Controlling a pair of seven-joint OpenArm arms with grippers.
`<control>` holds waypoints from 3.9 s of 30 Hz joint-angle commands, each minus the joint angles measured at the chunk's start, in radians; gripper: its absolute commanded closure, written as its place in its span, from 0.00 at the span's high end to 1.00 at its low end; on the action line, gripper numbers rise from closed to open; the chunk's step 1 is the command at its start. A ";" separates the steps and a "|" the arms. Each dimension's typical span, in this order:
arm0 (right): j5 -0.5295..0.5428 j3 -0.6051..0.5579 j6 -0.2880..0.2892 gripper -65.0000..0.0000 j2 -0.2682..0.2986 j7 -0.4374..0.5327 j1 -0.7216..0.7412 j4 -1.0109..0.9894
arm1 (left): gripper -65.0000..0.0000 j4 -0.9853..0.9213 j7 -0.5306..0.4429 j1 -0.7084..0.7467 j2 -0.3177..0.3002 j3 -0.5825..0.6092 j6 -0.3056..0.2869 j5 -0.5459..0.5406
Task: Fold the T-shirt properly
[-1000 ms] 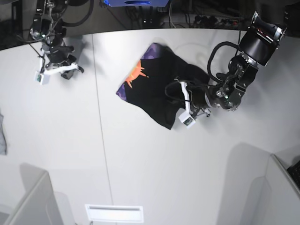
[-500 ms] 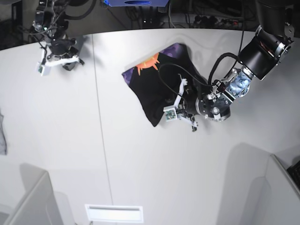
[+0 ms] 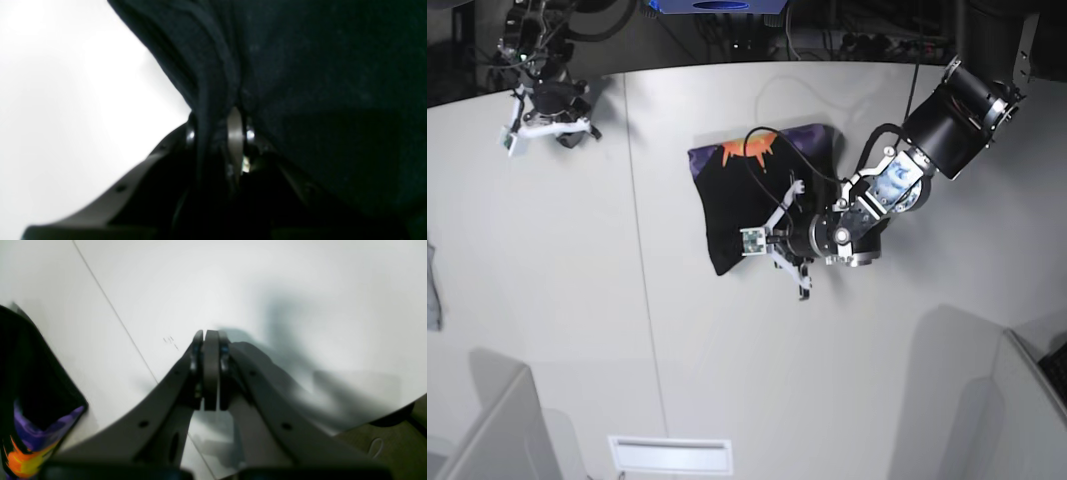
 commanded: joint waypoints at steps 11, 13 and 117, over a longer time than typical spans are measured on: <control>0.001 0.007 0.006 0.00 0.007 0.018 0.000 0.016 | 0.00 -0.087 -0.103 -0.108 0.027 0.176 -0.008 0.051; 0.001 0.008 0.006 0.00 0.007 0.018 0.001 0.016 | 0.00 -0.087 -0.115 -0.134 0.009 0.231 -0.008 0.045; -0.284 -0.041 0.540 0.00 0.044 0.552 -0.442 0.154 | 0.00 0.539 -0.512 1.199 0.047 -1.549 -0.008 -0.240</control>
